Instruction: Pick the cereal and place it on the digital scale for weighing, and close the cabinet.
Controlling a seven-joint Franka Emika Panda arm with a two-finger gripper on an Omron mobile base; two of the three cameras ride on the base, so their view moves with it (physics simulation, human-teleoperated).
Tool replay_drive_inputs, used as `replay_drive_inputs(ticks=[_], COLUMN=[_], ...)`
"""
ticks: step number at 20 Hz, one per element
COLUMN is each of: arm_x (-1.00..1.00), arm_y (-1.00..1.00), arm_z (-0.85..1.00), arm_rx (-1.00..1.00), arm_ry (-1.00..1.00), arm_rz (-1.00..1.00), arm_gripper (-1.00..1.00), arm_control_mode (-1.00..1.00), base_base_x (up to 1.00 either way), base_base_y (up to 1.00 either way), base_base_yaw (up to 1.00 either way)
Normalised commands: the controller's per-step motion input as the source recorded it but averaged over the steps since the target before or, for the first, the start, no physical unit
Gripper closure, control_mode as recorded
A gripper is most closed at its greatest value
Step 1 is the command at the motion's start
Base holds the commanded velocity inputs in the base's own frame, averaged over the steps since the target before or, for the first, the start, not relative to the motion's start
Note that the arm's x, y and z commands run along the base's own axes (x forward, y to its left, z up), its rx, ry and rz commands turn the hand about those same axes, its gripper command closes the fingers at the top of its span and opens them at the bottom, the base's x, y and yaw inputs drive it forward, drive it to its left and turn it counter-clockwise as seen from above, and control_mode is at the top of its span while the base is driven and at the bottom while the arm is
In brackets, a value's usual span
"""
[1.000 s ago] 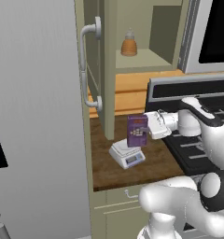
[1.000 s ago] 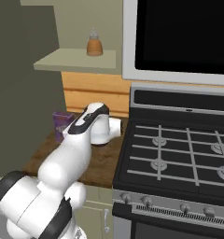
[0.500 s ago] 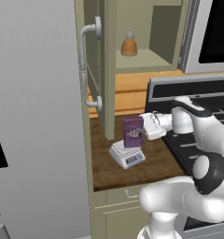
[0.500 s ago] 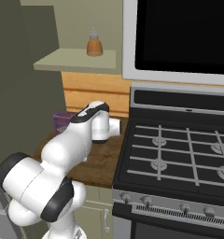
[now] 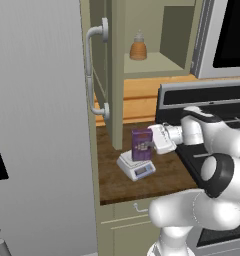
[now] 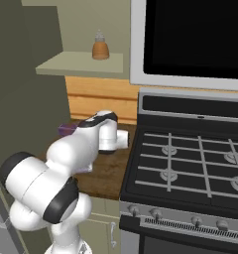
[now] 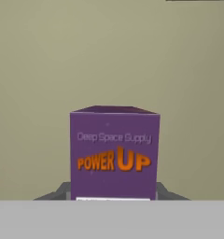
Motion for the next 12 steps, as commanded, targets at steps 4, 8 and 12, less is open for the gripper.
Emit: replay_drive_inputs(ticks=[4, 8, 12], arm_x=[0.17, 0.28, 0.31], arm_y=[0.0, 0.0, 0.0], arm_z=[-0.13, 0.0, 0.0], arm_rx=[0.0, 0.0, 0.0], arm_ry=[-0.03, 0.0, 0.0], arm_rz=[0.0, 0.0, 0.0], arm_gripper=[1.0, 1.0, 1.0], arm_control_mode=[-1.0, -1.0, -1.0], base_base_x=[0.0, 0.0, 0.0], base_base_y=[0.0, 0.0, 0.0], base_base_yaw=[0.0, 0.0, 0.0])
